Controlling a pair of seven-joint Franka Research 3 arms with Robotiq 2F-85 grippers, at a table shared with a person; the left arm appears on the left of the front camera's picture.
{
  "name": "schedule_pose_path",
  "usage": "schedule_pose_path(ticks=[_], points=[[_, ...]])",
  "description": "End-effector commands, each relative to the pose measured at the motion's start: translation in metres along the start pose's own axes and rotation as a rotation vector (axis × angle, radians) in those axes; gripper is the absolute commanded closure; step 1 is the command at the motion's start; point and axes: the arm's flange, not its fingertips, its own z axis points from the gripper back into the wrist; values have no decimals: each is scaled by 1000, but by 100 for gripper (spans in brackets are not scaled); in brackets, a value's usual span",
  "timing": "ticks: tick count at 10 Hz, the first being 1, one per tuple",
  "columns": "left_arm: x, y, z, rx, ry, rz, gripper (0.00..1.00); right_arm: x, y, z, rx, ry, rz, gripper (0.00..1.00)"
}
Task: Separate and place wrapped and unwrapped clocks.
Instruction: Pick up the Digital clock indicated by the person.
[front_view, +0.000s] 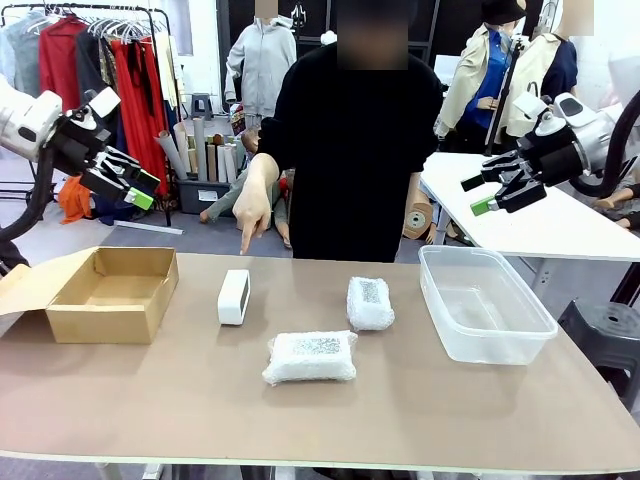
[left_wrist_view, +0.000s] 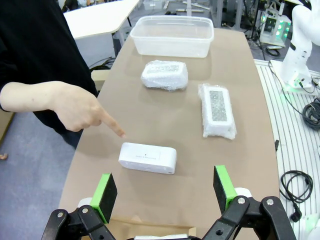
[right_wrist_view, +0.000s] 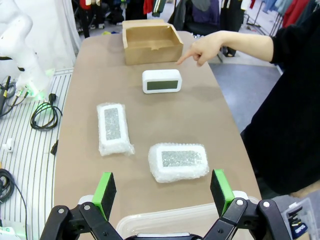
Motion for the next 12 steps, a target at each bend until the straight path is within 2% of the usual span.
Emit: schedule_pose_path(ticks=[1, 12], points=[[1, 0, 1, 1, 0, 0, 0, 0, 2, -1, 2, -2, 2, 0], [1, 0, 1, 1, 0, 0, 0, 0, 2, -1, 2, -2, 2, 0]])
